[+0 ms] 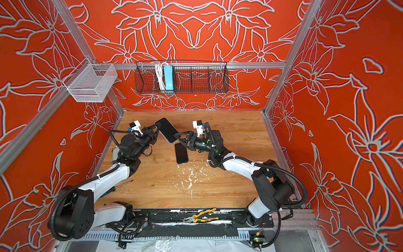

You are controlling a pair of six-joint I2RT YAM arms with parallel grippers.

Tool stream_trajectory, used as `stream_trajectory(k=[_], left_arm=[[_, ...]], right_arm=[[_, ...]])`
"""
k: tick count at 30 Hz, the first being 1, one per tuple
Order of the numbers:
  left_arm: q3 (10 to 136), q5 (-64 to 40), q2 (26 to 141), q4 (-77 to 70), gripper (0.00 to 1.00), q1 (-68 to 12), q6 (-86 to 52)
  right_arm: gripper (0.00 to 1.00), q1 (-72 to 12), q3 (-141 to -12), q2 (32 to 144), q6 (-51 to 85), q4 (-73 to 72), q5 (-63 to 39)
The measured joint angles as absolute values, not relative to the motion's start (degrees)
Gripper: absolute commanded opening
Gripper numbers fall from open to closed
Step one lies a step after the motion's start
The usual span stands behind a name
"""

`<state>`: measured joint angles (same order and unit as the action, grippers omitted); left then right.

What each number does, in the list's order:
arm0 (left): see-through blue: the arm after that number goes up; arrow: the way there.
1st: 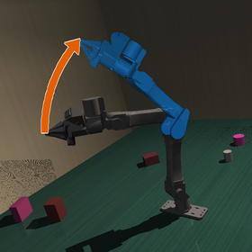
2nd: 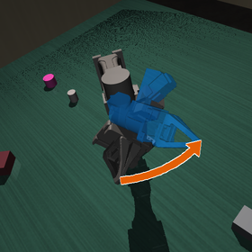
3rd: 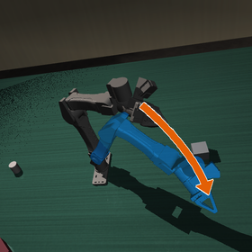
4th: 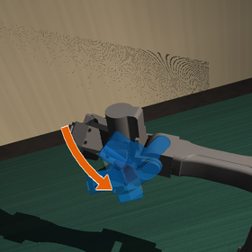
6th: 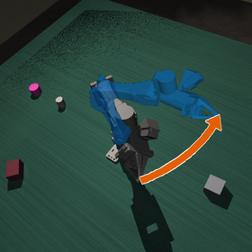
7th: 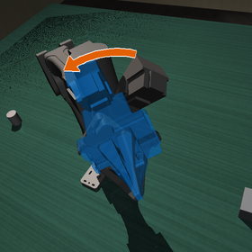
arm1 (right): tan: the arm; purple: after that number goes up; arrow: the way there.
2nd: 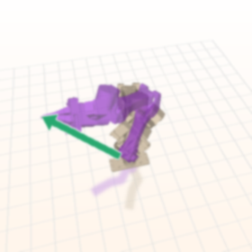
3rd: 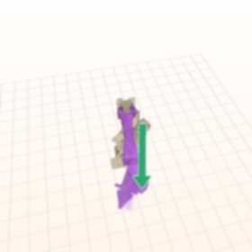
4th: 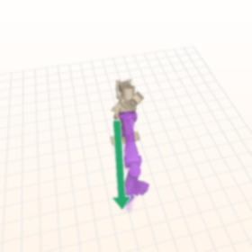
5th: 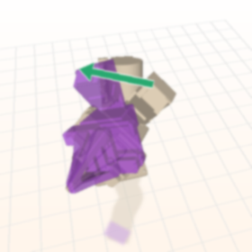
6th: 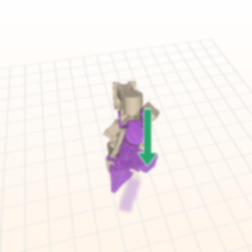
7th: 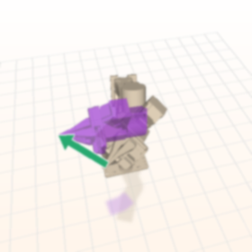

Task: Take the phone out of the phone case
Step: Remove the phone case from the phone.

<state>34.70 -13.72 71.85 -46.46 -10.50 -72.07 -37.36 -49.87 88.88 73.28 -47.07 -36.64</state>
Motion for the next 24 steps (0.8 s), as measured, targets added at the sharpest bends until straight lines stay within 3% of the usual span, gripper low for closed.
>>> stream_trajectory(k=[24], left_arm=[[34.70, -13.04, 72.97, -47.27, 0.00, -11.22, -72.03]], right_arm=[[0.88, -37.36, -49.87, 87.11, 73.69, -46.54, -36.71]])
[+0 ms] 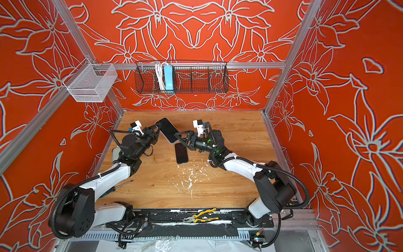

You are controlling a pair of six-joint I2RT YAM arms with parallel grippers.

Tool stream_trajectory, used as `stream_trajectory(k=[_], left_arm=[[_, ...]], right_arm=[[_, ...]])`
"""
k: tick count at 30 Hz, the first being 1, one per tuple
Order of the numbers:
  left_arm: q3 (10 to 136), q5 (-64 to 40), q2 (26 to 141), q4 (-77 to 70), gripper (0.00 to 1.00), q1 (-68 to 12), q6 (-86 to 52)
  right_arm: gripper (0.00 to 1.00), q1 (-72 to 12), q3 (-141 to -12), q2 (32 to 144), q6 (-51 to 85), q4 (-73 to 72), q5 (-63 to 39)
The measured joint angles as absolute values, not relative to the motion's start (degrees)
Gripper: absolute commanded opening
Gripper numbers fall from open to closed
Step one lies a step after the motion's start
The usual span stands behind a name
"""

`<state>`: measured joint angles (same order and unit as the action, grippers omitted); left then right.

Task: Take the phone out of the phone case
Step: Remove the phone case from the phone.

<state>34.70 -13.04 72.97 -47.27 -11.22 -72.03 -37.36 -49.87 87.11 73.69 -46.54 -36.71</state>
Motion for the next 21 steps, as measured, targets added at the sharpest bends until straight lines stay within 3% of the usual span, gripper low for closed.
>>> stream_trajectory(k=[21], left_arm=[[34.70, -13.17, 73.32, -47.29, 0.00, -11.31, -72.05]], right_arm=[[0.88, -37.36, -49.87, 87.53, 73.78, -46.61, -36.91]])
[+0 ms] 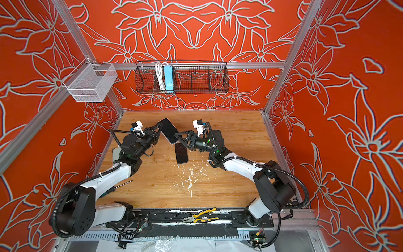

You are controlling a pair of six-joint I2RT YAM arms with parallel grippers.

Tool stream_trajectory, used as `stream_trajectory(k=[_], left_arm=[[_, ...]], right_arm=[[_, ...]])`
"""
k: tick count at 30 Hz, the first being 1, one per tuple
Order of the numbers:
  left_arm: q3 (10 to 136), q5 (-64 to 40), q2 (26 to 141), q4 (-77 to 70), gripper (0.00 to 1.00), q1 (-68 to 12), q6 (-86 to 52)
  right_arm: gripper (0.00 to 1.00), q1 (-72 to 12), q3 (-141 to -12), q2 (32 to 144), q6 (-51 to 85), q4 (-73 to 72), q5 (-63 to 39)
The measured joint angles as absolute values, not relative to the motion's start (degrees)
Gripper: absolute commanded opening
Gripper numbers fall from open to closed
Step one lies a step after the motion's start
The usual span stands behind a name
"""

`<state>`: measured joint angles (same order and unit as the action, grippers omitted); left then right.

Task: Take the phone out of the phone case
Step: Remove the phone case from the phone.

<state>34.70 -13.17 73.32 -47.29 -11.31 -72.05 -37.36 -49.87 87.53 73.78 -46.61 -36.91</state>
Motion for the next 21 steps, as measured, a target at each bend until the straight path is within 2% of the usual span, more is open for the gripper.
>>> stream_trajectory(k=[21], left_arm=[[36.23, -13.45, 73.36, -48.18, 0.00, -11.33, -72.73]], right_arm=[[0.88, -37.36, -49.84, 86.87, 73.54, -45.10, -35.92]])
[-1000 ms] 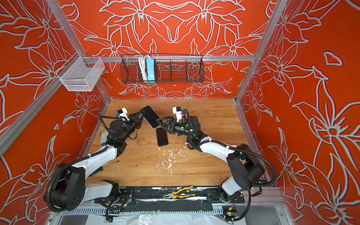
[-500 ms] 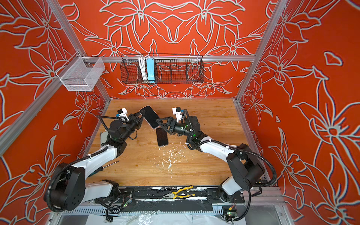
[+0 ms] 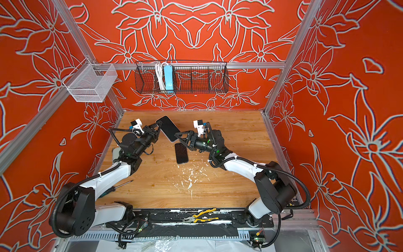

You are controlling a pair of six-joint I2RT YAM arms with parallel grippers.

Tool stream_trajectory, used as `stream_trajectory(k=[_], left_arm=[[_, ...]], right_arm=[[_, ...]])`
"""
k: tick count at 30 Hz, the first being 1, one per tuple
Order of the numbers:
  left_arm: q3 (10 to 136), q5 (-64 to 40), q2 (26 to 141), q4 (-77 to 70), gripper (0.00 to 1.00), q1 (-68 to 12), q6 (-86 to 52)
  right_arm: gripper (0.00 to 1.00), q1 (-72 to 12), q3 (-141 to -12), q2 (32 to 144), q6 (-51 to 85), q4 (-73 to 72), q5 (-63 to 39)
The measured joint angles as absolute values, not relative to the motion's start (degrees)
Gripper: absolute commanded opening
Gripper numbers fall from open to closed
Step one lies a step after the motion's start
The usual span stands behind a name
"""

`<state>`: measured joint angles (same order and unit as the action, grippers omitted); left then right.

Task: Take the phone out of the phone case
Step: Remove the phone case from the phone.

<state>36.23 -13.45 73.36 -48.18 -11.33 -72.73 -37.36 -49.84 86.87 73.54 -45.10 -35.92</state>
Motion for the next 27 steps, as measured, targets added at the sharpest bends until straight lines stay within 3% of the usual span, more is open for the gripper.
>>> stream_trajectory(k=[27], left_arm=[[35.92, -13.50, 73.36, -48.80, 0.00, -11.35, -72.88]], right_arm=[[0.88, -37.36, -50.00, 86.74, 70.96, -41.87, -36.49]])
